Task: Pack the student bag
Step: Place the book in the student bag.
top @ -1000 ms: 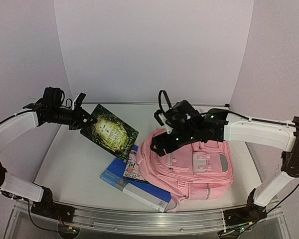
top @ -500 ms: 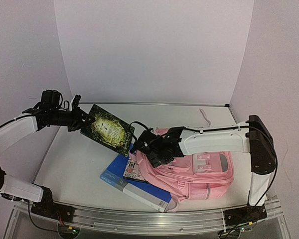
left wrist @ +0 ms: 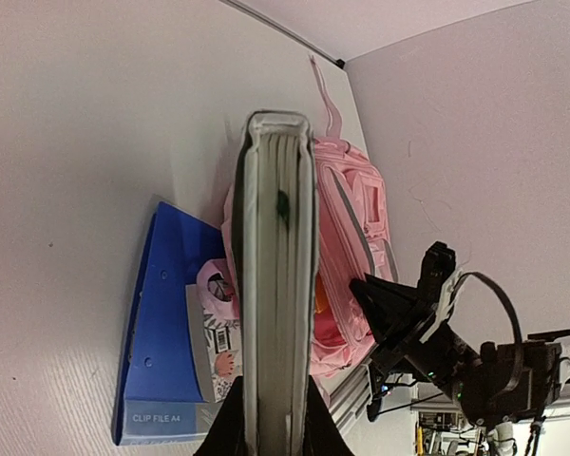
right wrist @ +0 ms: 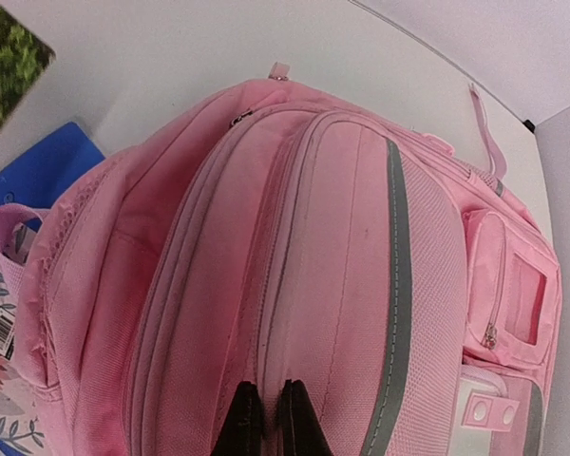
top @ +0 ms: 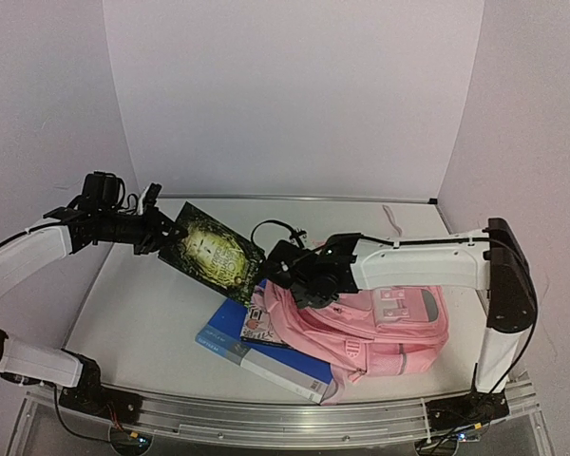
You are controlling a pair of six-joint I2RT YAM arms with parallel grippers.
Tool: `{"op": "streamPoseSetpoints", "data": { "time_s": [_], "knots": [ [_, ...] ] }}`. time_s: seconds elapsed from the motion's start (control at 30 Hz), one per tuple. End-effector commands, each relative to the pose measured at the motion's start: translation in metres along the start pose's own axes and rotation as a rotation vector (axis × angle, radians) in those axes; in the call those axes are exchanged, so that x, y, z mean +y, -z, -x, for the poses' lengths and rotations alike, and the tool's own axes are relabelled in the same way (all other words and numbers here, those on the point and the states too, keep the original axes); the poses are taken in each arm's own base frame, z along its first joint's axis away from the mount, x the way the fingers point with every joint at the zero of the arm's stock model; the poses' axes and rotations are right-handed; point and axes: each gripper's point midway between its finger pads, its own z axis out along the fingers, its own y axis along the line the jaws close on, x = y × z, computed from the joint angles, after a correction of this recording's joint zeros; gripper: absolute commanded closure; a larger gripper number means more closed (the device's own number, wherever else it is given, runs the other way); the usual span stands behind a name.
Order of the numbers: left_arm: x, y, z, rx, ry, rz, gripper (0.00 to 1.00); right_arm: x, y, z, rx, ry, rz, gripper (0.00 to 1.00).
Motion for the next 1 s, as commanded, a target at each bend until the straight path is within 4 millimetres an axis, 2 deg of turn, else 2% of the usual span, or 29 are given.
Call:
{"op": "streamPoseSetpoints", "data": {
  "time_s": [0.0,0.17,0.33,0.47,0.63,0.77,0.97],
  "knots": [
    [-0.061,0.0,0.002,-0.037,-0.085,-0.125,1.0,-0.044,0.064,0.073,-0.191,-0.267,0.101,1.0],
    [-0.077,-0.008,0.0,-0.089,-0.005,-0.245,1.0,-0.066,0.091,0.092,-0.273,-0.418,0.187,1.0],
    [-0.079,-0.028,-0.014,-0.066,0.037,-0.279,1.0,-0.076,0.1,0.098,-0.308,-0.487,0.214,1.0],
    [-0.091,-0.044,-0.029,-0.035,0.055,-0.32,1.0,-0.076,0.101,0.099,-0.317,-0.505,0.222,1.0],
    [-0.091,-0.062,-0.039,-0.038,0.086,-0.329,1.0,-0.073,0.102,0.101,-0.325,-0.521,0.24,1.0],
    [-0.087,-0.079,-0.044,-0.058,0.104,-0.305,1.0,-0.072,0.104,0.103,-0.336,-0.544,0.264,1.0],
    [-0.098,-0.108,-0.043,-0.154,0.122,-0.299,1.0,-0.061,0.101,0.102,-0.338,-0.571,0.324,1.0]
  ]
}}
